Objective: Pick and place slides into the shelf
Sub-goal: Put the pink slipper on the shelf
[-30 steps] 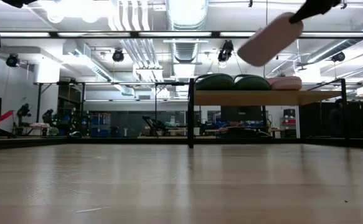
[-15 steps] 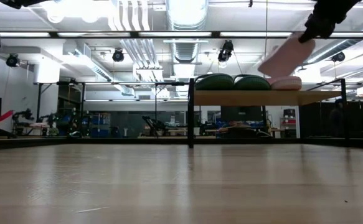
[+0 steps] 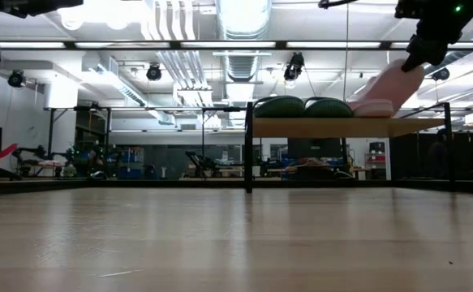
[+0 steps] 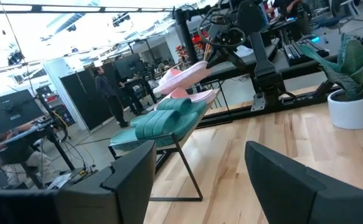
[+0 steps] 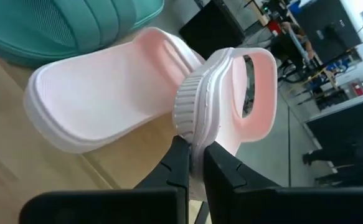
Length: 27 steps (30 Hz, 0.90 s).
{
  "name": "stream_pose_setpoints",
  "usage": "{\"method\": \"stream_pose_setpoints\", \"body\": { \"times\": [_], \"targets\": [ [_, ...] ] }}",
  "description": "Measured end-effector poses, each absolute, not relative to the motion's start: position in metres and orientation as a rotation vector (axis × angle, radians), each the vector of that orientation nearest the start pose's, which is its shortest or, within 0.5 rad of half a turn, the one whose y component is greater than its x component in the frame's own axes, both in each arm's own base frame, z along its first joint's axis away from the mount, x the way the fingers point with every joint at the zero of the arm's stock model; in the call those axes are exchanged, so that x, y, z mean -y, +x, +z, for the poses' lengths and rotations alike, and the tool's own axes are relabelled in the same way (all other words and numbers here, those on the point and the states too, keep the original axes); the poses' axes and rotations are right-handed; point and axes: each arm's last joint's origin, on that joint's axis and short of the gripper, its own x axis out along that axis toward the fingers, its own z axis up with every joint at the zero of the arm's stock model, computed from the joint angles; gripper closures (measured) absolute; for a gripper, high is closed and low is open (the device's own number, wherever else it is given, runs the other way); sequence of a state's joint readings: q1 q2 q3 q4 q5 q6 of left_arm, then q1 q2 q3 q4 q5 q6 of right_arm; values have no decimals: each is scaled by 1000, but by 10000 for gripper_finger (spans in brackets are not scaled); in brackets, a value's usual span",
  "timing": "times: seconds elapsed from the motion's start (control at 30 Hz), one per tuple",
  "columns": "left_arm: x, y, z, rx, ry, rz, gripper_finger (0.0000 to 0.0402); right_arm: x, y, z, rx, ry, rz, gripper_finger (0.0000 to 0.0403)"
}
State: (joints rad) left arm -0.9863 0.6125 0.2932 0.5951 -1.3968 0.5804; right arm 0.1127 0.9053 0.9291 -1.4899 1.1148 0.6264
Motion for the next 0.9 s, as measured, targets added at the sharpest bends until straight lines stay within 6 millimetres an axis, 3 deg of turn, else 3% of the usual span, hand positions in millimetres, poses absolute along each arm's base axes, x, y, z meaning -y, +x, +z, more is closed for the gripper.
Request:
{"method": "stream_pose_setpoints", "body": {
  "times": [0.43, 0.63, 0.9],
  "targets": [
    [88, 93, 249, -12, 281, 428, 171, 14, 109, 288, -1062, -137, -1013, 391],
    [88, 93, 249, -12, 280, 428, 171, 14, 105, 286, -1066, -127, -1069, 391],
    [85, 91, 252, -3, 257, 430, 171, 14, 115, 286, -1094, -173, -1084, 391]
  ]
}}
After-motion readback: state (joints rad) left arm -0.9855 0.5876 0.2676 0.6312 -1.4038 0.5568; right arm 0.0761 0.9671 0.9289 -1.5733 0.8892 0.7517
